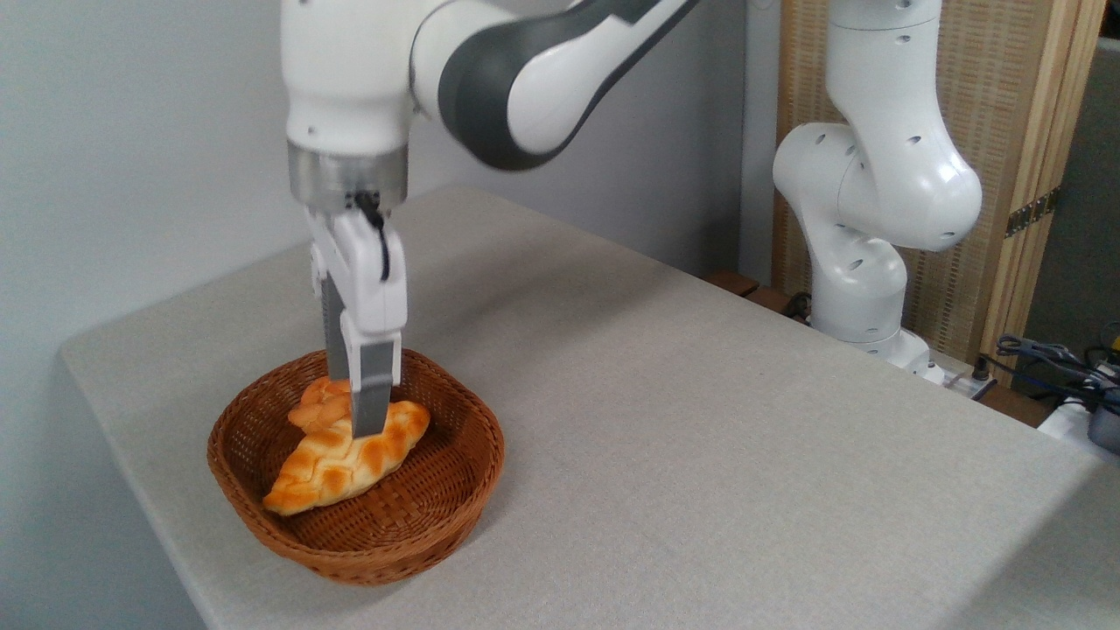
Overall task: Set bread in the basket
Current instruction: 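Open the gripper and raise it up away from the basket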
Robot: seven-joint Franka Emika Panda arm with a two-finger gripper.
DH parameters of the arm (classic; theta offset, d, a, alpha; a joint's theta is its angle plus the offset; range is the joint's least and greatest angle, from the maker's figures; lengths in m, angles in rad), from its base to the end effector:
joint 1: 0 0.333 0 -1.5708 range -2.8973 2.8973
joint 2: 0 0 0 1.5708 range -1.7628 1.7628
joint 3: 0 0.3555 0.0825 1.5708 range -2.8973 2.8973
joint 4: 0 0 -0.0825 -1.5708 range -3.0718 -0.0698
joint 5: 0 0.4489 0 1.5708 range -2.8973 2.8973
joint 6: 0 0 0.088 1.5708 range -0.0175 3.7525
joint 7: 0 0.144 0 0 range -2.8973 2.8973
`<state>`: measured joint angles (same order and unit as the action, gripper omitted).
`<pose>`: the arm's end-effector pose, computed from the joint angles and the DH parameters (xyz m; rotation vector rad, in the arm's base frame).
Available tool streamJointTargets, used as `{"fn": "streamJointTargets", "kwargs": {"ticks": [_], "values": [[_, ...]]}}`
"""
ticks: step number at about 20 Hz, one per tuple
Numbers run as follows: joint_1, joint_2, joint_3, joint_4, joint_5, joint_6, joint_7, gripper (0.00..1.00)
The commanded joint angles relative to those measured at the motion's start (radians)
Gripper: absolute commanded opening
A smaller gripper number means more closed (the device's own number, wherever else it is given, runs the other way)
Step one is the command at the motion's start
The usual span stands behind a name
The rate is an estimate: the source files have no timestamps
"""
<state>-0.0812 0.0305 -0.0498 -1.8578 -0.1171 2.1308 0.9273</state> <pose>0.6589 -0.0954 0.5059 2.7222 -1.5012 0.4144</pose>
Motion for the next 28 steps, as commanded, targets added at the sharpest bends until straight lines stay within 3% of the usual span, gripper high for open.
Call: {"fn": "streamJointTargets", "kwargs": {"ticks": [1, 5, 9, 15, 19, 22, 28], "values": [[0.014, -0.078, 0.015, 0.017, -0.016, -0.104, -0.096, 1.00], [0.035, -0.075, 0.019, 0.178, -0.004, -0.458, -0.148, 1.00], [0.051, -0.066, 0.034, 0.262, 0.054, -0.598, -0.148, 1.00], [0.051, -0.046, 0.019, 0.278, 0.066, -0.594, -0.205, 1.00], [0.052, -0.035, 0.004, 0.278, 0.119, -0.559, -0.220, 1.00], [0.063, -0.035, -0.008, 0.276, 0.120, -0.509, -0.251, 1.00], [0.063, -0.037, -0.012, 0.273, 0.140, -0.519, -0.249, 1.00]]}}
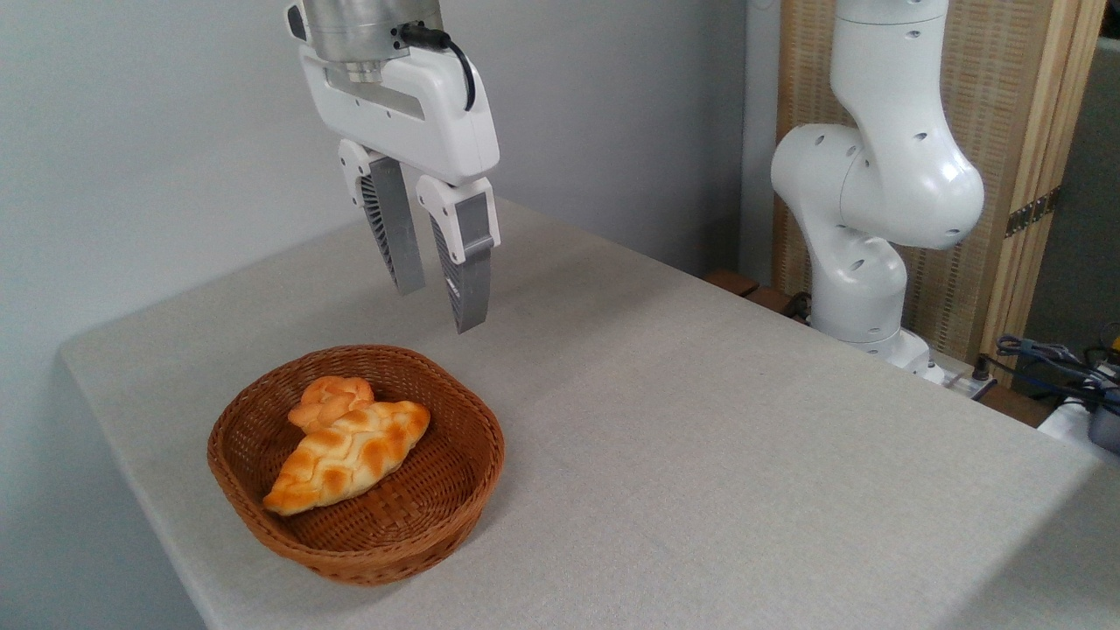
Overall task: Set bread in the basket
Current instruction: 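Open the gripper and raise it up away from the basket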
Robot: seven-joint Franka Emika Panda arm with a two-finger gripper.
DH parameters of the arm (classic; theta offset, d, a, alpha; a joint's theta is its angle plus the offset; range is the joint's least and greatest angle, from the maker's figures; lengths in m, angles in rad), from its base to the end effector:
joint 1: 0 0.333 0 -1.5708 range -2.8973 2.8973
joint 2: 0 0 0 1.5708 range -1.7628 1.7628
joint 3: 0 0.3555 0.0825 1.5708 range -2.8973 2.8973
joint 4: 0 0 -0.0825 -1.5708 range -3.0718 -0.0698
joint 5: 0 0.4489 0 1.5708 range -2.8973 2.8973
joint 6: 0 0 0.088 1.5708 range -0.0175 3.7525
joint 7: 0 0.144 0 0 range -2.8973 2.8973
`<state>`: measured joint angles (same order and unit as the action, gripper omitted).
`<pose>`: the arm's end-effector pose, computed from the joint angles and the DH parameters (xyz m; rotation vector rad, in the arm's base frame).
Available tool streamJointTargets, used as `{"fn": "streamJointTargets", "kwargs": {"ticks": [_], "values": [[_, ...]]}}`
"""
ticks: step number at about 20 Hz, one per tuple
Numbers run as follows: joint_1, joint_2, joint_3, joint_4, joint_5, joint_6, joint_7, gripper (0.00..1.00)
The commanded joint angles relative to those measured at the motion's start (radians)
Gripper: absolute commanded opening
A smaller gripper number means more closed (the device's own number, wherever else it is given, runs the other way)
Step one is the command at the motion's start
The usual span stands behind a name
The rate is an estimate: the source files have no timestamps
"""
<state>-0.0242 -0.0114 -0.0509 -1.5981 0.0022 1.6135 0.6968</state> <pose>0.6187 -0.0464 0.6232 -2.9002 1.1785 -0.0386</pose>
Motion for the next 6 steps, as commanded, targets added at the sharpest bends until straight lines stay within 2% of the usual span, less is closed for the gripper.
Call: {"fn": "streamJointTargets", "kwargs": {"ticks": [1, 6], "values": [[0.006, 0.004, -0.009, 0.013, 0.019, -0.003, -0.017, 1.00], [0.006, 0.004, -0.007, 0.015, 0.021, -0.004, -0.013, 1.00]]}}
